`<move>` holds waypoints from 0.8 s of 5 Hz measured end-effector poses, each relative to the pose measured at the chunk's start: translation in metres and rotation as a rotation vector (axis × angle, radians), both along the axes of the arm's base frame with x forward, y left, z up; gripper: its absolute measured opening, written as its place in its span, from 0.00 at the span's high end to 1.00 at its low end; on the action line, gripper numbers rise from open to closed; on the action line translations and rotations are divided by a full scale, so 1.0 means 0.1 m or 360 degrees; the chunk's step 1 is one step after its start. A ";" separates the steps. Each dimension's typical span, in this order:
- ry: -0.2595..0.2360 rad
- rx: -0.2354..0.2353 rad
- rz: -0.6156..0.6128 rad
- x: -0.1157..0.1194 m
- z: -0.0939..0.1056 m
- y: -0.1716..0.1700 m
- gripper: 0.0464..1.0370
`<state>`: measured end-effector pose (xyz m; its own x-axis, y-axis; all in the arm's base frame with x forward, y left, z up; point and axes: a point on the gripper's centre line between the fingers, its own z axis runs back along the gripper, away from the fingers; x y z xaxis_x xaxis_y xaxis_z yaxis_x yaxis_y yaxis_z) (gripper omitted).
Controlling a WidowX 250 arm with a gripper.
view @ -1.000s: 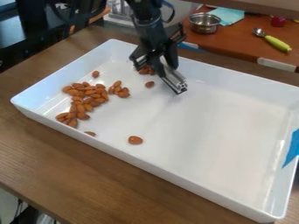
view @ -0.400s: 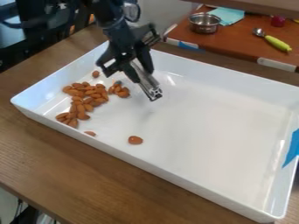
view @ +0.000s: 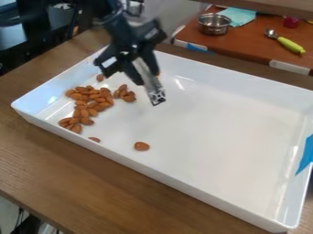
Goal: Sweep into pile
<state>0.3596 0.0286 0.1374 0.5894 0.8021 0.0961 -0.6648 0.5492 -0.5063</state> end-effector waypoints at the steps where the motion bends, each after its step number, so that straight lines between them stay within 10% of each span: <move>1: 0.0022 0.0058 -0.0143 0.15 0.01 -0.21 0.72; 4: 0.0143 0.0146 -0.0164 0.39 -0.29 -0.25 0.72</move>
